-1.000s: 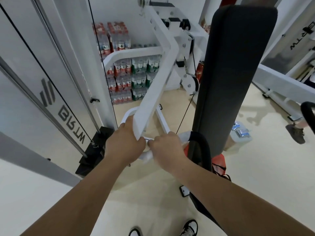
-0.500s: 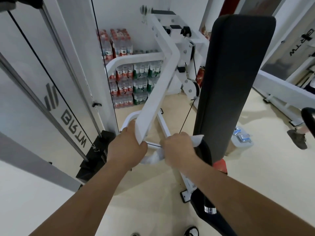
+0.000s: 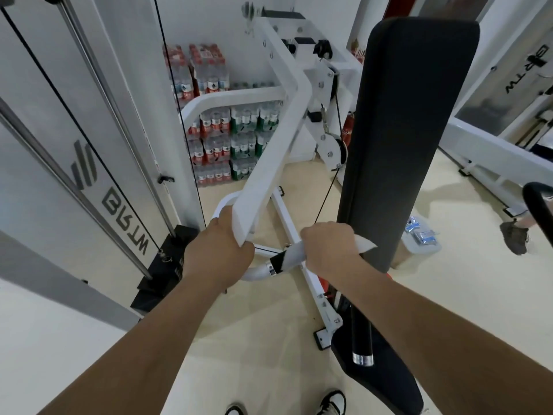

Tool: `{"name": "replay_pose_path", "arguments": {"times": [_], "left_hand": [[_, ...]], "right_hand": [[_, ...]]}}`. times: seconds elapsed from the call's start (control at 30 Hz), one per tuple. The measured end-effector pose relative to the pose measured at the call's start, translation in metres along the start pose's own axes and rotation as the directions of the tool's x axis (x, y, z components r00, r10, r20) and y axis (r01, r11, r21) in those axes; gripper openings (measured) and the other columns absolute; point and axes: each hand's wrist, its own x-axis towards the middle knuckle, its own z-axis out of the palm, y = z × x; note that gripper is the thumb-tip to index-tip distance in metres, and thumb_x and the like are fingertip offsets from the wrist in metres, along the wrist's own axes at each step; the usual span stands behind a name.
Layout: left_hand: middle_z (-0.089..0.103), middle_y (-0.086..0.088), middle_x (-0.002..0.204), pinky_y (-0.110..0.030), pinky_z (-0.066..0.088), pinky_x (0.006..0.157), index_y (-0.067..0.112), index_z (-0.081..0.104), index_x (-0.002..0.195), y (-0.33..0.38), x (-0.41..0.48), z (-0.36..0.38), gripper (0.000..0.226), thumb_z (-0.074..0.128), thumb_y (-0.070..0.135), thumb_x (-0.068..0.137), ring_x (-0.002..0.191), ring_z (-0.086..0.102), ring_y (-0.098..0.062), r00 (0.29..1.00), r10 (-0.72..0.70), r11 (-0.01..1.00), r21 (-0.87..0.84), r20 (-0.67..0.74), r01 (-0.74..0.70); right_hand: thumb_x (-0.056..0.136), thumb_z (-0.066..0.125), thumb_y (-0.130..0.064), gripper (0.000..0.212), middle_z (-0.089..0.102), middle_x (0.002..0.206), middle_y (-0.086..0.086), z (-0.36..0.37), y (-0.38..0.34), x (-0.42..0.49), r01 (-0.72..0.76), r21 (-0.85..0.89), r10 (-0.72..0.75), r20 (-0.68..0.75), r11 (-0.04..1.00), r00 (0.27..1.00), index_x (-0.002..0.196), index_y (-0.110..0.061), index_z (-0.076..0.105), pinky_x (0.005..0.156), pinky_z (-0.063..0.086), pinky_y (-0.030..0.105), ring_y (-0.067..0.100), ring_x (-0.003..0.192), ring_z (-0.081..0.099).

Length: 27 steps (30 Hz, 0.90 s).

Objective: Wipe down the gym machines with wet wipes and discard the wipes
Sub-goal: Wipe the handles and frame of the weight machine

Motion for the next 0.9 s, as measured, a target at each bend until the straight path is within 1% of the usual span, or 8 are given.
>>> {"name": "replay_pose_path", "arguments": {"times": [0.1, 0.2, 0.27, 0.4, 0.5, 0.6, 0.77, 0.9], "left_hand": [[0.052, 0.003, 0.091, -0.039, 0.054, 0.066, 0.026, 0.033, 0.135, 0.001, 0.001, -0.001, 0.055, 0.056, 0.042, 0.087, 0.077, 0.058, -0.024, 1.0, -0.013, 1.0, 0.01, 0.007, 0.013], [0.054, 0.003, 0.094, -0.037, 0.051, 0.065, 0.029, 0.032, 0.136, 0.0, 0.0, -0.001, 0.056, 0.057, 0.043, 0.087, 0.078, 0.057, -0.024, 1.0, -0.02, 1.0, -0.003, 0.013, 0.02], [0.053, 0.004, 0.092, -0.038, 0.052, 0.066, 0.029, 0.032, 0.135, -0.001, -0.001, -0.001, 0.055, 0.057, 0.043, 0.087, 0.077, 0.057, -0.023, 1.0, -0.008, 1.0, -0.003, 0.018, 0.009], [0.052, 0.004, 0.091, -0.04, 0.055, 0.066, 0.026, 0.032, 0.137, -0.002, -0.001, 0.0, 0.057, 0.056, 0.043, 0.089, 0.075, 0.057, -0.022, 1.0, -0.002, 1.0, 0.002, 0.019, 0.002], [0.053, 0.002, 0.092, -0.039, 0.054, 0.064, 0.023, 0.032, 0.137, 0.0, 0.001, 0.0, 0.057, 0.055, 0.042, 0.089, 0.075, 0.058, -0.023, 1.0, -0.002, 1.0, 0.026, 0.002, 0.002], [0.053, 0.002, 0.093, -0.038, 0.054, 0.064, 0.023, 0.032, 0.138, 0.001, 0.0, 0.0, 0.057, 0.054, 0.042, 0.089, 0.076, 0.058, -0.024, 1.0, 0.001, 0.999, 0.034, -0.012, -0.001], [0.053, 0.002, 0.096, -0.037, 0.049, 0.065, 0.026, 0.032, 0.137, 0.001, -0.001, -0.001, 0.056, 0.055, 0.043, 0.089, 0.08, 0.056, -0.025, 1.0, -0.005, 1.0, 0.021, 0.004, 0.005], [0.053, 0.003, 0.096, -0.039, 0.053, 0.067, 0.028, 0.028, 0.14, -0.002, -0.002, -0.003, 0.06, 0.056, 0.044, 0.09, 0.079, 0.057, -0.024, 1.0, 0.013, 1.0, 0.008, 0.025, -0.013]], "right_hand": [[0.09, 0.061, -0.019, 0.008, 0.037, 0.064, -0.005, 0.009, -0.041, -0.01, 0.171, -0.124, -0.189, -0.159, 0.977, 0.969, 0.087, -0.023, 0.055, 0.073, 0.032, 0.037, 0.019, 0.065, 0.041], [0.088, 0.059, -0.015, 0.01, 0.038, 0.066, -0.005, 0.014, -0.055, -0.015, 0.316, -0.119, -0.334, -0.199, 0.941, 0.921, 0.088, -0.023, 0.054, 0.07, 0.033, 0.036, 0.018, 0.057, 0.033], [0.092, 0.056, -0.016, 0.01, 0.04, 0.073, -0.005, 0.01, -0.032, -0.011, 0.306, -0.067, -0.312, -0.161, 0.95, 0.936, 0.099, -0.024, 0.055, 0.073, 0.037, 0.036, 0.021, 0.07, 0.044], [0.089, 0.062, -0.022, 0.022, 0.058, 0.087, -0.004, -0.002, 0.03, -0.005, 0.009, 0.105, -0.007, -0.022, 0.994, 1.0, 0.11, -0.023, 0.066, 0.074, 0.051, 0.034, 0.019, 0.081, 0.058], [0.087, 0.065, -0.018, 0.027, 0.058, 0.087, -0.002, 0.001, 0.027, 0.0, -0.099, 0.127, 0.089, 0.081, 0.987, 0.993, 0.114, -0.019, 0.067, 0.075, 0.052, 0.034, 0.022, 0.086, 0.064], [0.094, 0.062, -0.02, 0.021, 0.054, 0.088, 0.0, 0.004, -0.001, 0.002, -0.044, 0.008, 0.044, 0.001, 0.999, 0.999, 0.115, -0.018, 0.063, 0.077, 0.041, 0.036, 0.024, 0.087, 0.056], [0.094, 0.055, -0.017, 0.01, 0.036, 0.067, -0.005, 0.005, -0.059, -0.021, 0.313, -0.154, -0.335, -0.139, 0.937, 0.932, 0.099, -0.024, 0.06, 0.071, 0.032, 0.036, 0.022, 0.07, 0.043], [0.094, 0.059, -0.023, 0.009, 0.046, 0.074, -0.006, -0.001, -0.013, -0.01, 0.228, -0.064, -0.233, -0.079, 0.972, 0.969, 0.103, -0.024, 0.057, 0.073, 0.046, 0.037, 0.02, 0.075, 0.055]]}}
